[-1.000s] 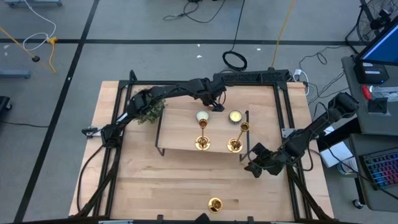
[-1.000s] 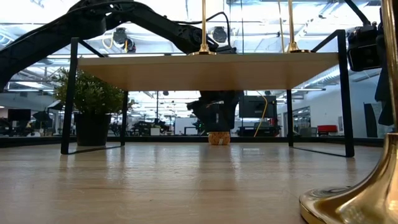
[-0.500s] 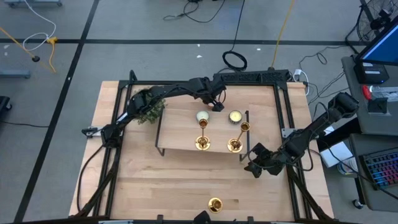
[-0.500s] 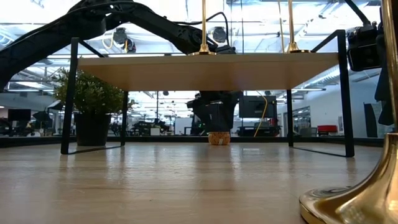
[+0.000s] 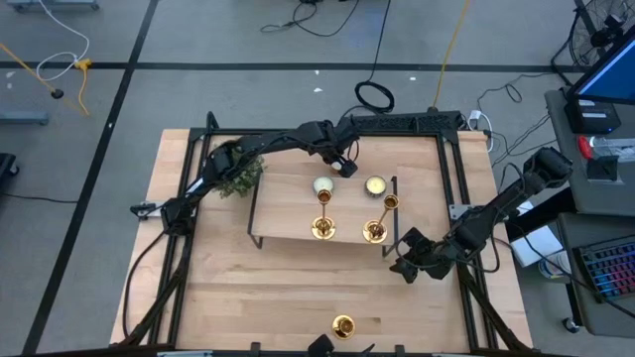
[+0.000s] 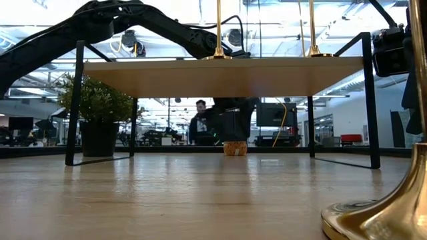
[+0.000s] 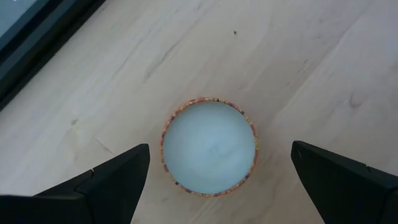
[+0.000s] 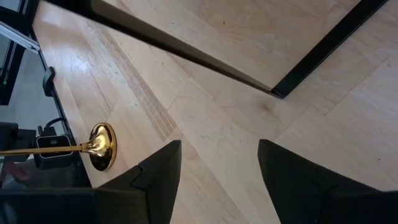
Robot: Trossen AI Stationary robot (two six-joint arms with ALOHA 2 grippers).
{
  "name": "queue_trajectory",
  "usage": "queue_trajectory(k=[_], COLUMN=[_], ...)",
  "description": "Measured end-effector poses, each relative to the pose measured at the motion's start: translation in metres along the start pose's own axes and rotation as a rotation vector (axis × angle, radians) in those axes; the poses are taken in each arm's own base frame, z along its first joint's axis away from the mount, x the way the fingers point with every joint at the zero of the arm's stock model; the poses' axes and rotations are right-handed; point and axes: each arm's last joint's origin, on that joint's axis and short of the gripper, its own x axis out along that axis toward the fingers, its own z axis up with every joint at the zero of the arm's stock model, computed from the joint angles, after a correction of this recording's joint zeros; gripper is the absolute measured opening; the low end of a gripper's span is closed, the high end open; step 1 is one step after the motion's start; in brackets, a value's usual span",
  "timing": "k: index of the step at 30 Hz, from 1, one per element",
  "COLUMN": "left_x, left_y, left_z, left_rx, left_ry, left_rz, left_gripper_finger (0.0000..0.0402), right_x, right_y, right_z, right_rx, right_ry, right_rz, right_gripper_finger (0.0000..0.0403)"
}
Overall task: Pick & Place candle stick holders
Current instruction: Put the scented candle on the shelf
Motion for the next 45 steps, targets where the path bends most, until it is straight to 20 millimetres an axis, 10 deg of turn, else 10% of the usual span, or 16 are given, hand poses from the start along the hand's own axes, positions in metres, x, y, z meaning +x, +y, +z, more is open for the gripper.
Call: queue_trajectory(k=[16, 45], left_x=[-0.001, -0.003], left_y=[-0.006, 0.006], left_z=[-0.001, 0.007], left_rx=[-0.174, -0.404], left_ry=[-0.024, -0.040], left_rz=[0.037, -0.005], left_gripper_finger=[0.0397, 0.0397], right_x=[0.000, 0.002], right_y=[0.000, -0.002], right_z=[0.000, 0.007], right_rx=[-0.005, -0.001], right_ry=[-0.002, -0.023], right_rz=[0.000, -0.020], right_gripper_finger=[0.0154, 0.0194])
